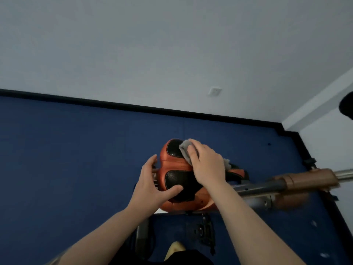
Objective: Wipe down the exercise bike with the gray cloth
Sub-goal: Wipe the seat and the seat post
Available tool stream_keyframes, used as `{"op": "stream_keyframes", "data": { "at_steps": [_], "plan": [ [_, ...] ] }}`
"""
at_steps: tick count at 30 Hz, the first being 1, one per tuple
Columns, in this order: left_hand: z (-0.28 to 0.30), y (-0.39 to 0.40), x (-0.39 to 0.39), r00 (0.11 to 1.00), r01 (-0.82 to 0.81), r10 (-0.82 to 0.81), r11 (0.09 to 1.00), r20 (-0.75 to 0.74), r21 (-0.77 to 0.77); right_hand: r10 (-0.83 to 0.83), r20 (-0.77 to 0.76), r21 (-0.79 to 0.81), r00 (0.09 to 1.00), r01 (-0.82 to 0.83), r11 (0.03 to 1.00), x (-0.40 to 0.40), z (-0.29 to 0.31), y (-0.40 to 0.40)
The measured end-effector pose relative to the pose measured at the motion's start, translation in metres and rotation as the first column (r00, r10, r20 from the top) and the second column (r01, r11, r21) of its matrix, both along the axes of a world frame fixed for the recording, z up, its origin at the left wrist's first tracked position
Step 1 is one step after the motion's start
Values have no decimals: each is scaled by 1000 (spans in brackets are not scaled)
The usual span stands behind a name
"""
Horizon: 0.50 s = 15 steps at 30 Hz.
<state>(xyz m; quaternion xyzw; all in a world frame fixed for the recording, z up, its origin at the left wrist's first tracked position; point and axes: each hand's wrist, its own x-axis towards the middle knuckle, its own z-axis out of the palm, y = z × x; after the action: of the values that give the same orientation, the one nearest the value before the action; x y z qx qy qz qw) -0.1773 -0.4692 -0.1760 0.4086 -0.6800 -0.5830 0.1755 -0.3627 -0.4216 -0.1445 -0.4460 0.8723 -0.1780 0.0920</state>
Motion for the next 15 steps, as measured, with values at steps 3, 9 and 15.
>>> {"op": "stream_keyframes", "data": {
  "at_steps": [3, 9, 15],
  "plan": [
    [6, -11, -2, 993, 117, -111, 966, 38, -232, -138, -72, 111, 988, 146, 983, -7, 3, 8],
    [12, -30, -5, 957, 290, -280, 910, 76, -298, -123, -27, 44, 992, 124, 991, 23, 2, -28],
    [18, -61, -12, 907, 412, -416, 854, 57, -318, -262, -150, 91, 953, 277, 957, -18, 5, 24]
  ]
}}
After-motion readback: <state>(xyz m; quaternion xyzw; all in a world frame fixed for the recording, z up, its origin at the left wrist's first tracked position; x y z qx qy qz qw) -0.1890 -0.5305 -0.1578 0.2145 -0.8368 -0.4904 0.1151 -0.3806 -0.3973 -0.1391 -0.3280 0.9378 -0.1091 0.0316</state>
